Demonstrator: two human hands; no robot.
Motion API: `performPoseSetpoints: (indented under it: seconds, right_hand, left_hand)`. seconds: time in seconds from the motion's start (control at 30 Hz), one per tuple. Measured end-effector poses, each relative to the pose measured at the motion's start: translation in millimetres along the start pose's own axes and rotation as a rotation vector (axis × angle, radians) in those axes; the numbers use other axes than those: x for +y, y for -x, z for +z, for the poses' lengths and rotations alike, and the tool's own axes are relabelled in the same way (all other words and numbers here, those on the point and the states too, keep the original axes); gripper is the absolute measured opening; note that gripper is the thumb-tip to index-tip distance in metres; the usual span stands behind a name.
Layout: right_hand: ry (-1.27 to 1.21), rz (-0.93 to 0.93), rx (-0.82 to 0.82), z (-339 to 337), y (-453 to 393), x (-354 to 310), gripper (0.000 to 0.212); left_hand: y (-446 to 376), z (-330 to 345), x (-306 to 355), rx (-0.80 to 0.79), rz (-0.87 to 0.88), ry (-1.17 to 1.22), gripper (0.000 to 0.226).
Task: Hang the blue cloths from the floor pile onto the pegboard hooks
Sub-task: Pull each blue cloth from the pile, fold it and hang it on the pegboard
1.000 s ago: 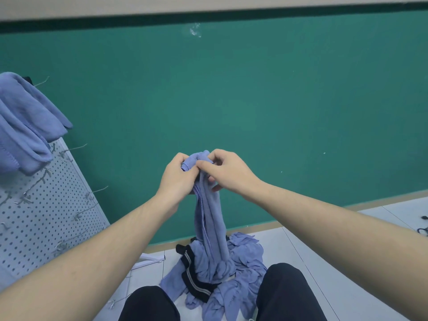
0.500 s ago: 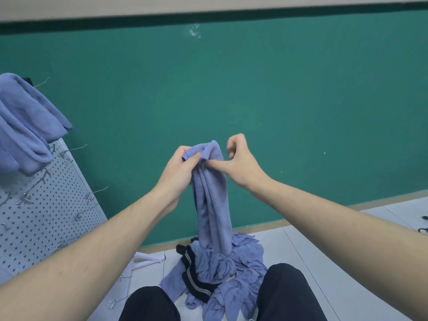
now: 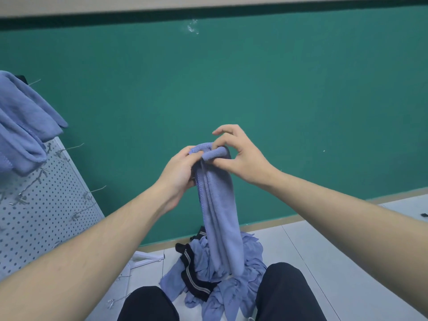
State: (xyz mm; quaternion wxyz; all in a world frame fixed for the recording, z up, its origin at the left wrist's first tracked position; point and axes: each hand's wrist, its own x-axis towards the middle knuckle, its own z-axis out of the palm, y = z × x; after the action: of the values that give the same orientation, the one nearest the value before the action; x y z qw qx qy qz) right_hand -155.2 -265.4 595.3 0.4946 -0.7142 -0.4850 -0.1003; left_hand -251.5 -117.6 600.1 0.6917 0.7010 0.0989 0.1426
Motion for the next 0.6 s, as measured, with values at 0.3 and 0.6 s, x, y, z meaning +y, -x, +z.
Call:
performPoseSetpoints:
  seconds: [0.3, 0.6]
  right_hand:
    - [-0.274, 0.269, -0.047, 3.6, -17.6, -6.9, 0.022]
    - [-0.519, 0.549, -0.22, 28.3, -19.8, 2.9, 0.057]
  left_hand:
    - [-1.4, -6.2, 3.2, -0.089, -0.003, 0.044, 0.035]
    - [-13.0, -28.9, 21.8, 0.023, 0.099, 0.084, 0.018]
